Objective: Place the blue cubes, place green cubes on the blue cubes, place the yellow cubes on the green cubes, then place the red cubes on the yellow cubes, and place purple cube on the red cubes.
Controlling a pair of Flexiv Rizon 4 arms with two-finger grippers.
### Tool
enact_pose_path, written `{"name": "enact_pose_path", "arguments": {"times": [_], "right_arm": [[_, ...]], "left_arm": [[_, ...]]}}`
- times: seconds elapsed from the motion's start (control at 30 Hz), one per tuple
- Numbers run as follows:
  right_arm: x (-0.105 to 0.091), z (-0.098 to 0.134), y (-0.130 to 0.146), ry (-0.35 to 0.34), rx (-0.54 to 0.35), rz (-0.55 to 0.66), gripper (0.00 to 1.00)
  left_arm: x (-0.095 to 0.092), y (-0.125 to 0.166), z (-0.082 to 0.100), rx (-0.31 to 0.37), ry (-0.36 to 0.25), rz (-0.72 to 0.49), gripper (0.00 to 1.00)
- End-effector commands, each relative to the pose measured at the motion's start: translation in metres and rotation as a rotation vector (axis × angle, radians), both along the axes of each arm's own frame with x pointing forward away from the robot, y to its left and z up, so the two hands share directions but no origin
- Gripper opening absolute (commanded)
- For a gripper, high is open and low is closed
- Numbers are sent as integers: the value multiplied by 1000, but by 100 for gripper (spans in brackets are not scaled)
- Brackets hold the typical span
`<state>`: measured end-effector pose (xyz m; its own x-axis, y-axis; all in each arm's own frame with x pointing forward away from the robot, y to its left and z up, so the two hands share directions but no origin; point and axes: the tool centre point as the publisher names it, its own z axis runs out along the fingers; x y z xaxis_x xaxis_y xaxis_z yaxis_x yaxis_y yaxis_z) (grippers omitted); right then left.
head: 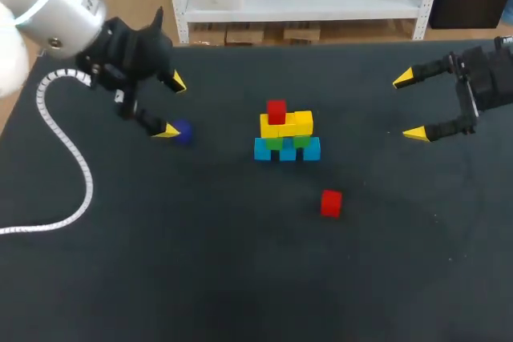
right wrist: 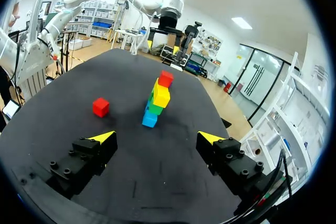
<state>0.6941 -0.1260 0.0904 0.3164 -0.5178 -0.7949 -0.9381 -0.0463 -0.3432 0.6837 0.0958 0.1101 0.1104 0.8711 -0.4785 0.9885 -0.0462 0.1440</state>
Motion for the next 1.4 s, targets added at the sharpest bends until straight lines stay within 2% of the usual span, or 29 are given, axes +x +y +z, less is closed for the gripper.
{"name": "enact_pose_path", "arguments": {"times": [0.03, 0.17, 0.27, 0.4, 0.43, 1.17, 1.3, 1.4], "right_arm": [[-3, 0, 7, -57, -10, 139, 100], [-16, -1, 21, -138, -46, 398, 100], [-25, -4, 25, -155, -56, 522, 100], [-36, -3, 23, -186, 21, 610, 100], [-37, -3, 22, -157, 11, 571, 100], [-37, -3, 22, -157, 11, 571, 100], [-54, -4, 34, -151, -37, 517, 100], [-67, -3, 43, -191, -72, 524, 100]], "left_arm": [[15, -5, -3, 11, 57, -32, 100], [15, -5, -3, 11, 57, -32, 100], [15, -5, -3, 11, 57, -32, 100], [15, -5, -3, 11, 57, -32, 100], [15, -5, -3, 11, 57, -32, 100], [15, -5, -3, 11, 57, -32, 100], [15, -5, -3, 11, 57, -32, 100], [15, -5, -3, 11, 57, -32, 100]]}}
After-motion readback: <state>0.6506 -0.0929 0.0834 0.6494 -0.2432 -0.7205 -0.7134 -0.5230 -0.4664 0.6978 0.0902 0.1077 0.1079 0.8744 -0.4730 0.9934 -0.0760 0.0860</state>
